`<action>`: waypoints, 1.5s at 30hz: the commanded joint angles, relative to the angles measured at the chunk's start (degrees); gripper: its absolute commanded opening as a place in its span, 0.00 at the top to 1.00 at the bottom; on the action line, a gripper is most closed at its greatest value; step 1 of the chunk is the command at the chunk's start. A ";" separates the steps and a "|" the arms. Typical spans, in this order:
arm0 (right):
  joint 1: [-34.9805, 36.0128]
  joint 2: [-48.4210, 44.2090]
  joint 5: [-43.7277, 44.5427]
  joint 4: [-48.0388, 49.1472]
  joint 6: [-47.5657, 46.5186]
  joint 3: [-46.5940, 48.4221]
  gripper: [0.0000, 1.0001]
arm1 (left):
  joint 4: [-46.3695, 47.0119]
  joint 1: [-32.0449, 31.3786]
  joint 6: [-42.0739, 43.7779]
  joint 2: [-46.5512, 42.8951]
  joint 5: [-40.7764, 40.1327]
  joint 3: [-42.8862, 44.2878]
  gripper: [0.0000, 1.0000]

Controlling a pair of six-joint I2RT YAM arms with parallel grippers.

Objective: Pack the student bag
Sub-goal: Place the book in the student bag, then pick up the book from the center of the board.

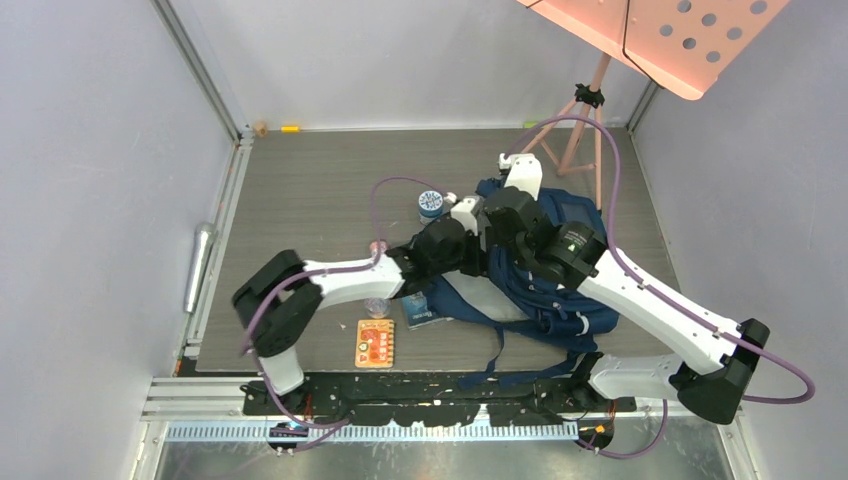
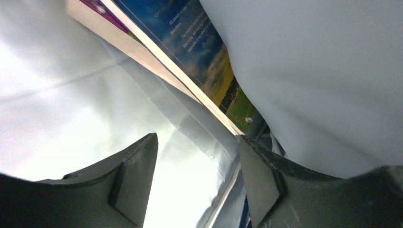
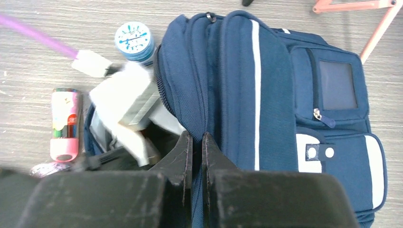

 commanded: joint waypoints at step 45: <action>3.19 23.30 -15.03 4.40 -4.93 15.78 0.26 | -24.85 14.64 -4.34 -18.58 -10.45 -19.82 0.17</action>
